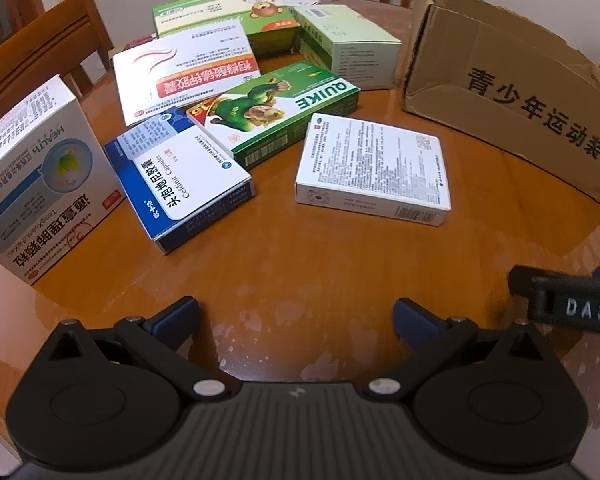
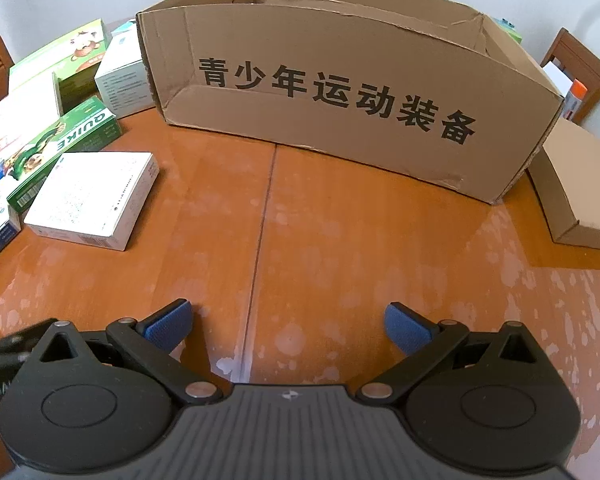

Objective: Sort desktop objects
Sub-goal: 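Move the right gripper over the table toward the flat white medicine box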

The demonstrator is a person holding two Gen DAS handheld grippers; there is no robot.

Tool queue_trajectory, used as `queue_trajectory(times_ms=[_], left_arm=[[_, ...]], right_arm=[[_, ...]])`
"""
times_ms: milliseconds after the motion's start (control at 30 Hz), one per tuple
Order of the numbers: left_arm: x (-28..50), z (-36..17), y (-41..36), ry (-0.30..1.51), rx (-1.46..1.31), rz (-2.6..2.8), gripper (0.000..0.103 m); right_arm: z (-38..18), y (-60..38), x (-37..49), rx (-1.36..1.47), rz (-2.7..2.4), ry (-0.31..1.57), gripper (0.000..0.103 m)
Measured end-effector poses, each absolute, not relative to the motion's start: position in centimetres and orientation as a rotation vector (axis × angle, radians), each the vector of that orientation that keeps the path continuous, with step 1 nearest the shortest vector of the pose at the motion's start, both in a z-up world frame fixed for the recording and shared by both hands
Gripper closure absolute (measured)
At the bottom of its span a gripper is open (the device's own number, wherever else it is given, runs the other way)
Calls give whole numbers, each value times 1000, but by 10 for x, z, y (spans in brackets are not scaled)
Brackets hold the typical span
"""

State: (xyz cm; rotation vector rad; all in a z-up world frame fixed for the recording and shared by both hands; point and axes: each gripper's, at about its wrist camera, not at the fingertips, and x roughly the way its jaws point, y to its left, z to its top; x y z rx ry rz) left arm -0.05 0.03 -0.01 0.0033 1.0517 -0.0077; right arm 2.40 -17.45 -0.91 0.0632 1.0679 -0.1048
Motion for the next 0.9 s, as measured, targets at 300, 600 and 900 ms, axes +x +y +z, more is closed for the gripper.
queue_trajectory(times_ms=[300, 600, 900], left_arm=[[-8, -1, 5, 1013, 51, -94, 0], [-47, 52, 27, 868, 218, -152, 0], [-57, 121, 103, 801, 301, -146, 0]], right_arm=[[-15, -178, 10, 34, -50, 965, 0], [22, -190, 1, 114, 38, 965, 0], [71, -157, -48, 92, 157, 926, 0]])
